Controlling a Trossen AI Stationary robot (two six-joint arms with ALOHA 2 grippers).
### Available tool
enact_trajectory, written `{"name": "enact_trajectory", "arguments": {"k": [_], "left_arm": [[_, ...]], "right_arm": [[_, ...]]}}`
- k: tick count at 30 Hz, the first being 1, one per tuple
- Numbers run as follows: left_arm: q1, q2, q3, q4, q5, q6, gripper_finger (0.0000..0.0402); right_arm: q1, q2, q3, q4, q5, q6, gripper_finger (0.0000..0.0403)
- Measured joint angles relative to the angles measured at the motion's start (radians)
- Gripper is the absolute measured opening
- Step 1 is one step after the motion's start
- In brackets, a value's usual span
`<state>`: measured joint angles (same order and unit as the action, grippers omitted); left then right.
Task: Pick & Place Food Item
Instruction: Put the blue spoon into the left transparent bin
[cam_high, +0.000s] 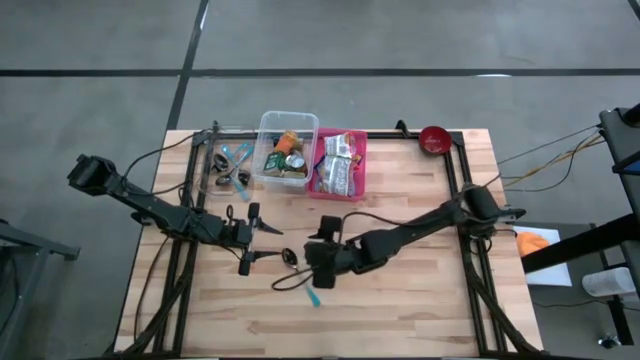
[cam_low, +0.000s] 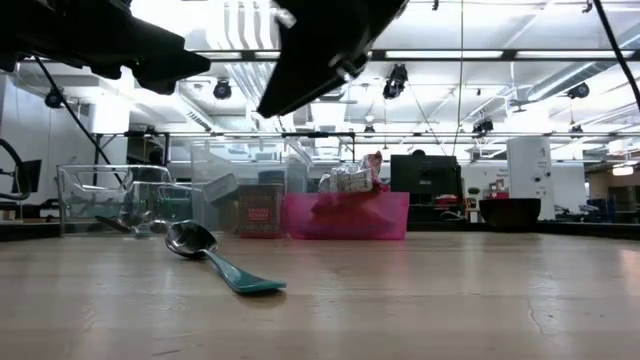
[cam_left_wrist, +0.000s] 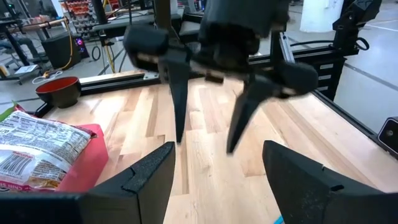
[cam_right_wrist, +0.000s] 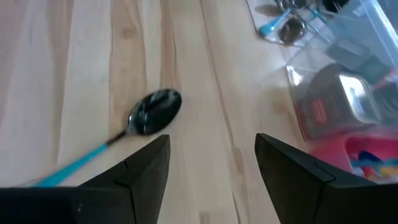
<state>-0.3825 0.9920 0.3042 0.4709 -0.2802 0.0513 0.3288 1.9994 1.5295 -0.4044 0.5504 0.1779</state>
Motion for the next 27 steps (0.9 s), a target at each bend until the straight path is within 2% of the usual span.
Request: {"name": "enact_trajectory", "arguments": {"k": [13,20,27], "left_arm": [[0.0,0.0,0.0,0.0,0.0,0.0,0.0243],[0.0,0.0,0.0,0.0,0.0,-0.001,0.0243],[0.0,0.0,0.0,0.0,0.0,-0.001,0.0243]], "right_arm": [[0.044,-0.125,-0.003,-0.316,-0.001,0.11,0.0235],[0.092,-0.133,-0.004,-0.483,-0.006,0.188,0.0235],[0.142,-0.133,-0.004,-0.565,-0.009,0.212,0.0235]]}}
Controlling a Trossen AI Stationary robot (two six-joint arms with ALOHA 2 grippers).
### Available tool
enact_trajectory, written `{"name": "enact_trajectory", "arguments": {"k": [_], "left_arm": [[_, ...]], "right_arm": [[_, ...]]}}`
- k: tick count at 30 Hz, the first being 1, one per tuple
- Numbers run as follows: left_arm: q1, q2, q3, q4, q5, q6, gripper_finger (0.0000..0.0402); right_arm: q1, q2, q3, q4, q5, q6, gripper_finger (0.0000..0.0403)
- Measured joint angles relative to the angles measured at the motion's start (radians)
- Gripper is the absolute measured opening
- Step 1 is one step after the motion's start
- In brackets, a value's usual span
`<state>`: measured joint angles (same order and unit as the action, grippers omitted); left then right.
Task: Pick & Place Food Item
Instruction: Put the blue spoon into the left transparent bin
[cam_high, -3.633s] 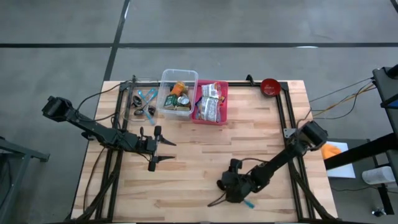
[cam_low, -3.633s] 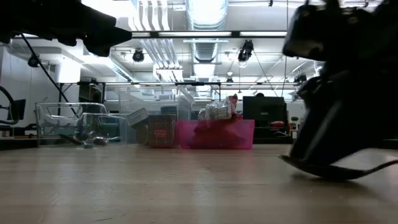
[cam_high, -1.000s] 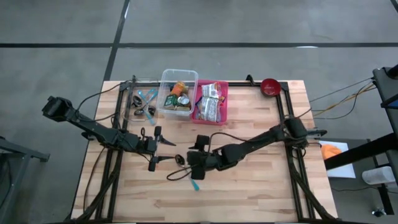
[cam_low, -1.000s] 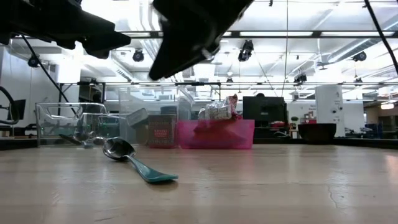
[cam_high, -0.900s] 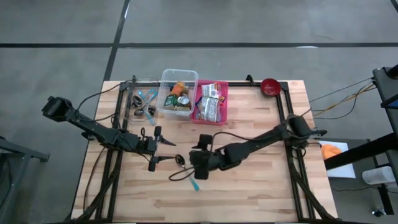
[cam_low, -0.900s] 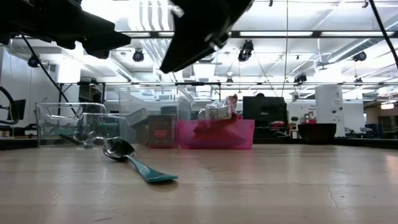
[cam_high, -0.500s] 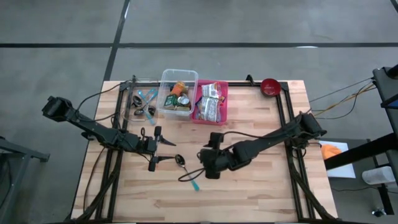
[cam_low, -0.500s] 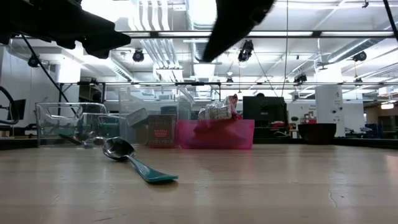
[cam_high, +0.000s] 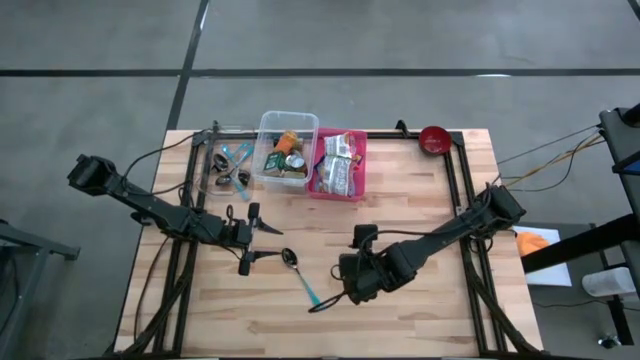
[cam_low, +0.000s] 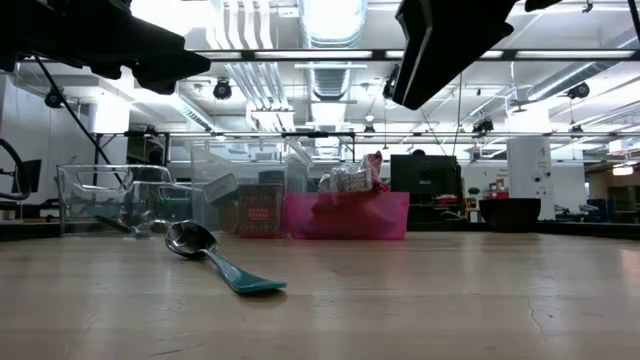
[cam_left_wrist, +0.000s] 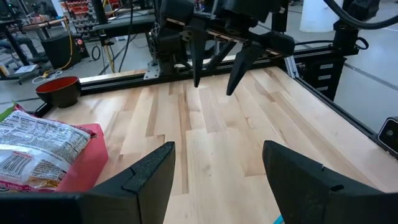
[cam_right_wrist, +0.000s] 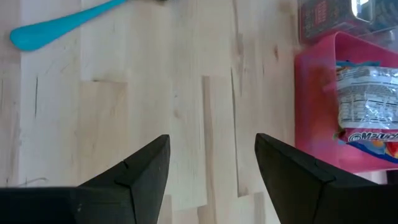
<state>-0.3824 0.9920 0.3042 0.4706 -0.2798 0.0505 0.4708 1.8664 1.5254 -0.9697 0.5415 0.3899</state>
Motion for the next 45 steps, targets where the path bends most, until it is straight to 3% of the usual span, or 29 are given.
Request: {"name": "enact_trajectory", "arguments": {"k": [18,20,26,32,35,41,45], "left_arm": [[0.0,0.0,0.0,0.009,0.0,-0.02,0.0243],[0.0,0.0,0.005,0.015,0.0,-0.079,0.0243],[0.0,-0.001,0.036,0.006,0.003,-0.459,0.0243],[0.0,-0.002,0.06,-0.01,0.011,-0.492,0.0243],[0.0,-0.003,0.112,-0.134,0.023,-0.6,0.0243],[0.0,0.024,0.351,-0.691,0.002,-0.875,0.0243],[0.001,0.082,0.496,-0.938,-0.046,-0.997,0.0243]], "right_arm": [[0.009,-0.001,0.0,0.011,0.001,-0.004,0.0235],[0.009,-0.001,0.0,0.015,0.001,-0.004,0.0235],[0.009,-0.001,0.0,0.018,0.001,-0.004,0.0235],[0.009,-0.001,0.0,0.026,0.001,-0.004,0.0235],[0.009,-0.001,0.0,0.036,0.001,-0.004,0.0235],[0.009,-0.001,0.0,0.042,0.002,-0.004,0.0235],[0.009,-0.001,0.0,0.043,0.002,-0.004,0.0235]]}}
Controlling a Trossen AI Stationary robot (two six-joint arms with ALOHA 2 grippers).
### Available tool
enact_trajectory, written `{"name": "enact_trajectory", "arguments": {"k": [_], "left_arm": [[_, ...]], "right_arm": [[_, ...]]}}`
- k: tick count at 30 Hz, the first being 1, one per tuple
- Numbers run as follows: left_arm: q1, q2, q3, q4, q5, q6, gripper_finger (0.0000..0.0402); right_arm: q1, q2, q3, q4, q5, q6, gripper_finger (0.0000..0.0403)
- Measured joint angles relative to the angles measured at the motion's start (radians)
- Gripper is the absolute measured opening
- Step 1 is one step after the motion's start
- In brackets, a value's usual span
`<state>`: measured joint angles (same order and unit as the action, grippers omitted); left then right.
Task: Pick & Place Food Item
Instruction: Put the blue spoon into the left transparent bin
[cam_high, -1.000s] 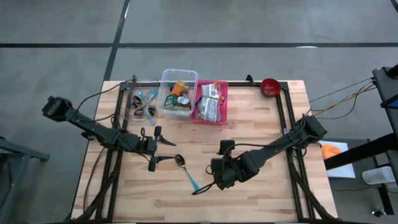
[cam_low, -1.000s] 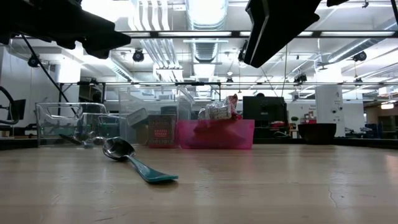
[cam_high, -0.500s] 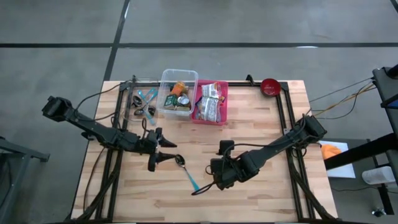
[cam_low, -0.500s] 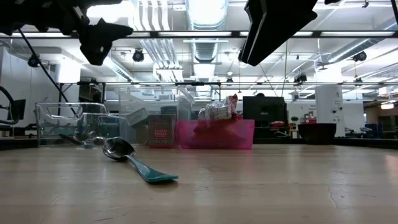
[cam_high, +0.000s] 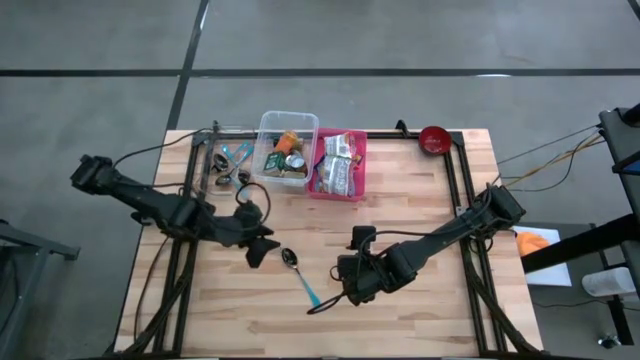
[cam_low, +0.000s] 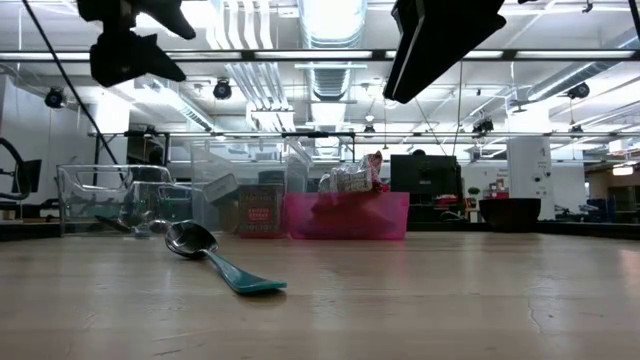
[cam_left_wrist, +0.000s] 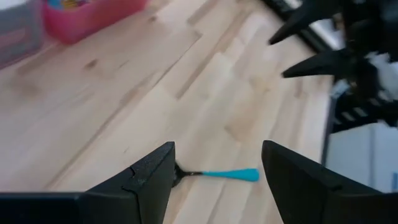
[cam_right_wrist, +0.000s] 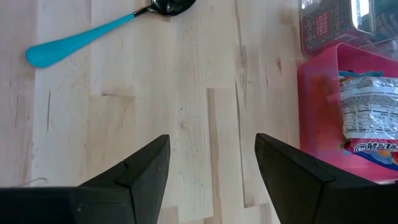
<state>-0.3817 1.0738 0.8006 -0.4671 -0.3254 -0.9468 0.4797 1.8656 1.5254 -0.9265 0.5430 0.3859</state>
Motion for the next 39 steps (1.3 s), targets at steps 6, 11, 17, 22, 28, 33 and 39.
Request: {"name": "enact_trajectory", "arguments": {"k": [6,11,17,22,28,33,39], "left_arm": [[0.0,0.116,0.074,-0.081,-0.005,-0.051,0.0243],[0.0,0.203,0.069,-0.179,-0.003,-0.173,0.0243],[0.0,0.285,0.069,-0.21,0.011,-0.313,0.0243],[-0.001,0.328,0.069,-0.207,0.011,-0.36,0.0243],[0.0,0.376,0.062,-0.165,0.011,-0.422,0.0243],[0.008,0.409,0.043,-0.054,0.087,-0.371,0.0243],[0.031,0.434,0.043,-0.059,0.105,-0.34,0.0243]], "right_arm": [[0.0,0.0,0.0,0.003,0.0,0.0,0.0235],[0.0,0.0,0.0,0.011,0.0,0.0,0.0235],[0.0,0.0,0.0,0.034,0.0,0.0,0.0235],[0.0,0.0,0.0,0.048,0.0,0.0,0.0235],[0.0,0.0,0.0,0.05,0.0,0.0,0.0235],[0.0,0.0,0.0,0.056,0.0,0.0,0.0235],[0.0,0.0,0.0,0.077,0.0,0.0,0.0235]]}}
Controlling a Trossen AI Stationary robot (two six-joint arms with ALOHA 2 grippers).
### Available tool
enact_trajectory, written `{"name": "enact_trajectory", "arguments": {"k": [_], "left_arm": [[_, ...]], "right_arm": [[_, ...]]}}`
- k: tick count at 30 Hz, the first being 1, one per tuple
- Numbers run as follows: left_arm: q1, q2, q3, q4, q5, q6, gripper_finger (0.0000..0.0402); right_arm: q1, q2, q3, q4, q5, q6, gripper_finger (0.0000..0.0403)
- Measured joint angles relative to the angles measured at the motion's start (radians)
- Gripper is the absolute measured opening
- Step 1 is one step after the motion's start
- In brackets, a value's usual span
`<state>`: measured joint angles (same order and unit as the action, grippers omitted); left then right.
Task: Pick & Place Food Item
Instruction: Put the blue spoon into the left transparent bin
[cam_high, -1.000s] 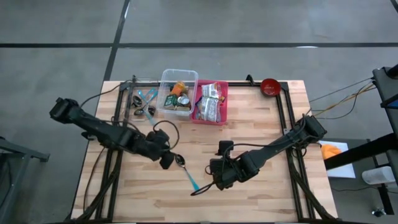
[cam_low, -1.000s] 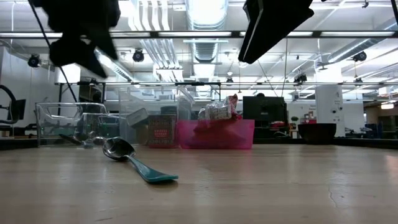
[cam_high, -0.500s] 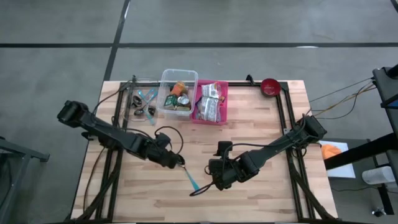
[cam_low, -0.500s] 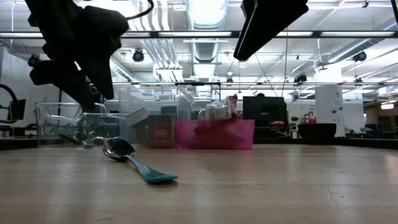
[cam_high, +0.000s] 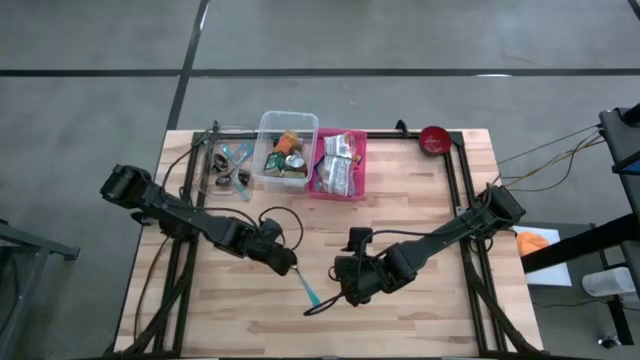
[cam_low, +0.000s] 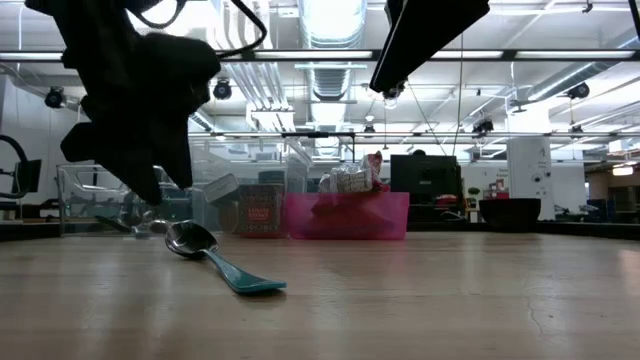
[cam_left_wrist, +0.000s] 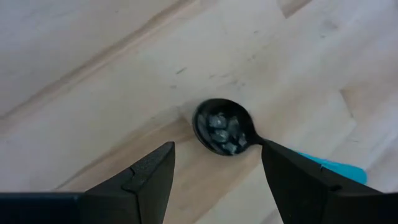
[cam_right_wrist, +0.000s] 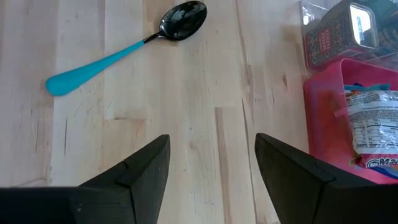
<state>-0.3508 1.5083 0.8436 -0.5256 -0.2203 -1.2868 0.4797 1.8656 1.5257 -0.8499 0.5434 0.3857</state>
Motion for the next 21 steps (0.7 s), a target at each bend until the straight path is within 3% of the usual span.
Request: {"name": "enact_trajectory", "arguments": {"k": [11,21], "left_arm": [[0.078,0.045,-0.099,0.15,0.082,0.086,0.0243],[0.106,0.043,-0.234,0.458,0.172,0.182,0.0243]], "right_arm": [[0.0,0.0,0.0,0.027,0.0,0.0,0.0235],[0.0,0.0,0.0,0.031,0.0,0.0,0.0235]]}}
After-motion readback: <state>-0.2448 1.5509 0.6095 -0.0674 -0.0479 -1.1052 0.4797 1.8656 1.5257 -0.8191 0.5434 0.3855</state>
